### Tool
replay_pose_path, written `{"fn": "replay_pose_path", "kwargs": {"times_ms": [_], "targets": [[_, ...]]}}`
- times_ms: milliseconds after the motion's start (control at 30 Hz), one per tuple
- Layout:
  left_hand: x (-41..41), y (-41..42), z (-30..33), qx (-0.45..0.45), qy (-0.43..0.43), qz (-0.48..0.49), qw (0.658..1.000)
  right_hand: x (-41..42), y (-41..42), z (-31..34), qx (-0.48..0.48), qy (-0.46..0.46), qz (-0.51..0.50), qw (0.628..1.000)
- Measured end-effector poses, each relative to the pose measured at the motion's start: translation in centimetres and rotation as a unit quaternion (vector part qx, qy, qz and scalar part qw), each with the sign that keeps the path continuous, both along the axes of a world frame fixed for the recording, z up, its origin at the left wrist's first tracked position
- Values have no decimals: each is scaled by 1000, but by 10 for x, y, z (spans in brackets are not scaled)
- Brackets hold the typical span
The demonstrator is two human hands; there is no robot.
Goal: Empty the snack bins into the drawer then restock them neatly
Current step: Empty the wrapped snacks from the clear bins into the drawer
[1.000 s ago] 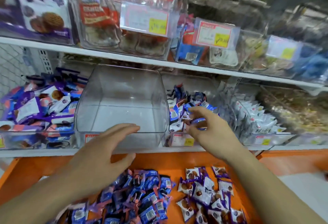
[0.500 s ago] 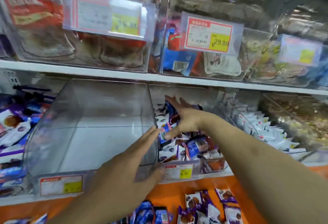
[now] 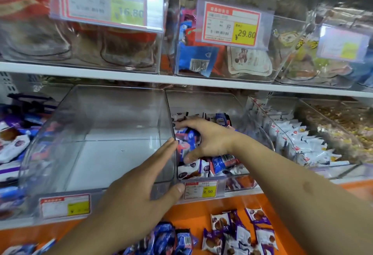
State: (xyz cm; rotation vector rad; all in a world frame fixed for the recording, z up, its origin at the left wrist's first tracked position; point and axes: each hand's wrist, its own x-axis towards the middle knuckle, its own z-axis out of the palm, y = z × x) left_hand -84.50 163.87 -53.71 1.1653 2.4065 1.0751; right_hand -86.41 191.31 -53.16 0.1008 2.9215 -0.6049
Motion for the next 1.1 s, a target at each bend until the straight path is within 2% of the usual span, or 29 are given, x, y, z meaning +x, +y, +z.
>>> {"fn": "replay_pose_path", "kwargs": {"times_ms": [100, 333, 500, 633, 733, 900, 1033, 1100], "targets": [[1, -1, -1, 11, 1, 1, 1000, 4, -1, -8, 30, 45, 9, 998], [3, 0, -1, -23, 1, 11, 1000, 38, -3, 11, -65, 172, -99, 978], [4, -3, -4, 0, -4, -2, 1000, 110, -24, 39, -154, 184, -115, 964], [11, -20, -13, 16, -9, 4, 1000, 173, -48, 33, -218, 150, -71, 962], [17, -51, -13, -5, 14, 4, 1000, 189, -72, 10, -225, 58, -55, 971], [5, -133, -1, -65, 65, 21, 996, 165, -143, -32, -111, -69, 29, 991], [-11, -199, 2, -88, 94, 64, 990, 127, -221, -64, -114, -123, 39, 985], [-17, -224, -2, -84, 80, 85, 990, 105, -255, -85, -114, -126, 40, 985]]}}
